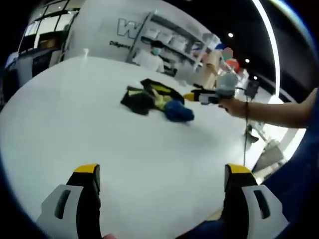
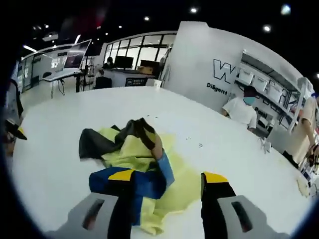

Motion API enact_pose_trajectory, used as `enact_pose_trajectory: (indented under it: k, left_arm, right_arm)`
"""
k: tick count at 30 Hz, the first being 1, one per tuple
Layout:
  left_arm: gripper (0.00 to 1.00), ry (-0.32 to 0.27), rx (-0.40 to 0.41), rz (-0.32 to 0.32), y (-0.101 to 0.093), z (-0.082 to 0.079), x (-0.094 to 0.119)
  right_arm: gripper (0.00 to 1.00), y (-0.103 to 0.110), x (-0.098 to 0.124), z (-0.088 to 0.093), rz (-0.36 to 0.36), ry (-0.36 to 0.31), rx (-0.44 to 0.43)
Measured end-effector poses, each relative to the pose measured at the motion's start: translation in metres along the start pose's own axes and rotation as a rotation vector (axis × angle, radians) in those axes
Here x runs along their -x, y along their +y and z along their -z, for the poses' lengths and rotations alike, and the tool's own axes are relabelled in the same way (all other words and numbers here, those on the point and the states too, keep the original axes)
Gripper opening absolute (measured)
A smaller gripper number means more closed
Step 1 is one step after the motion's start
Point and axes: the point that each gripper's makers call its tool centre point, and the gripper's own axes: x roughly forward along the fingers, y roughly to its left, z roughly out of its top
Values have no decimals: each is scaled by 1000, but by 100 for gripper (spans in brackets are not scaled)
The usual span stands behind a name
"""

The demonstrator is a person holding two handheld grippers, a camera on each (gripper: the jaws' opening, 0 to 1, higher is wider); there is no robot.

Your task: Fold the garment on the visible template until the final outline fits inside the template.

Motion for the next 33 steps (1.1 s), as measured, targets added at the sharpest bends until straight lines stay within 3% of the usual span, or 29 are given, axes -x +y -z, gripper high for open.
enact_pose_trajectory:
  k: [6, 8, 11, 15, 26, 33]
  left_arm:
    - [99, -12, 17, -26, 5, 3, 7]
    - [99, -9, 20, -32, 5, 5, 9]
    - [99, -2, 24, -37, 8, 9, 12]
    - [99, 8, 17, -40, 9, 9, 15]
    - [99, -5, 21, -56, 15, 8, 20]
    - [99, 1, 23, -55, 13, 11, 21]
  right_arm:
    - [39, 1, -17, 13, -21, 95, 148]
    - [34, -1, -19, 13, -12, 95, 190]
    - [27, -6, -25, 15, 7, 106, 201]
    - [26, -5, -32, 19, -4, 118, 212]
    - [0, 2, -40, 22, -16, 130, 198]
    - [0, -1, -28, 13, -8, 100, 166]
